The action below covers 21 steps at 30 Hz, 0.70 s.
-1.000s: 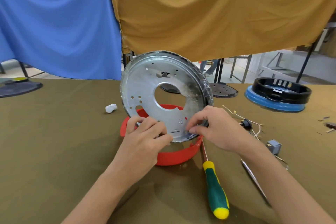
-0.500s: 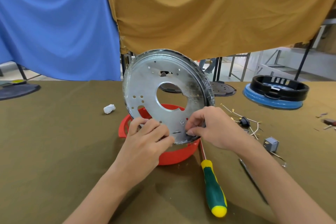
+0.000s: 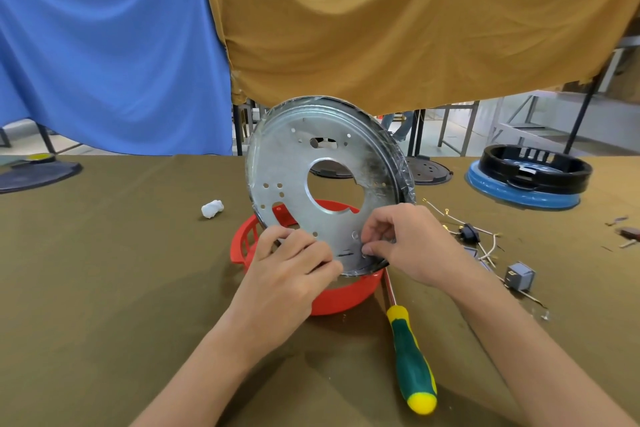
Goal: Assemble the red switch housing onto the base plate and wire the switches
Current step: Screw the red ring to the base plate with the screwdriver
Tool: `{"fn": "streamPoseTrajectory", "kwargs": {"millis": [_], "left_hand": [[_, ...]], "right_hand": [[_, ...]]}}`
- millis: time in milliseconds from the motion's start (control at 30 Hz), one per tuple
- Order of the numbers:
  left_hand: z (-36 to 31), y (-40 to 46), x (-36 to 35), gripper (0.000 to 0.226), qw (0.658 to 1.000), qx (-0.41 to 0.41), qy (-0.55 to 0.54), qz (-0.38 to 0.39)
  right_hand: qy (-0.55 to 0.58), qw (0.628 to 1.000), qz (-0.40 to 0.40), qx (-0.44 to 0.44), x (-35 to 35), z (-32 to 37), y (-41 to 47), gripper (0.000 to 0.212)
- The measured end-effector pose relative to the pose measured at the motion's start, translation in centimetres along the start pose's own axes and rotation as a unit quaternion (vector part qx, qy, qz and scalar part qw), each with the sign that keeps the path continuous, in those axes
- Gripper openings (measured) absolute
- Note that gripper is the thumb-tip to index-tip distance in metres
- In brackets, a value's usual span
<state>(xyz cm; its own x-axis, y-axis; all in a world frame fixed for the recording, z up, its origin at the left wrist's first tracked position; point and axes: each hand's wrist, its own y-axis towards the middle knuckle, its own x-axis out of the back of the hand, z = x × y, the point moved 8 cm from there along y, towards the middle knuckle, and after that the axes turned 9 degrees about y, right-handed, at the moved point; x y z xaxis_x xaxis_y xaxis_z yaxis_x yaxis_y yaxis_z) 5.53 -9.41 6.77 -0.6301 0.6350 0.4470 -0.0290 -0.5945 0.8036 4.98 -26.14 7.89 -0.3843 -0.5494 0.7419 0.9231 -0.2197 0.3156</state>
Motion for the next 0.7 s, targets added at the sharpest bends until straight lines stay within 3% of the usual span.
{"fn": "streamPoseTrajectory", "kwargs": {"millis": [300,433,600,700], "left_hand": [[1.5,0.0,0.3,0.011,0.997,0.057,-0.033,-0.027],[2.2,0.0,0.4,0.019,0.994,0.089,-0.051,-0.024],[2.9,-0.1,0.1,0.02,0.99,0.119,-0.078,-0.02],[3.1,-0.2,-0.3,0.022,0.987,0.126,-0.095,-0.021]], "right_hand": [[0.004,0.997,-0.047,0.068,1.5,1.8,-0.7,0.016],[0.009,0.993,-0.005,0.115,1.7,2.7,-1.7,0.035],[-0.059,0.986,0.048,0.15,0.5,2.7,-2.2,0.027],[-0.101,0.983,0.04,0.146,0.1,2.2,-1.6,0.028]]}}
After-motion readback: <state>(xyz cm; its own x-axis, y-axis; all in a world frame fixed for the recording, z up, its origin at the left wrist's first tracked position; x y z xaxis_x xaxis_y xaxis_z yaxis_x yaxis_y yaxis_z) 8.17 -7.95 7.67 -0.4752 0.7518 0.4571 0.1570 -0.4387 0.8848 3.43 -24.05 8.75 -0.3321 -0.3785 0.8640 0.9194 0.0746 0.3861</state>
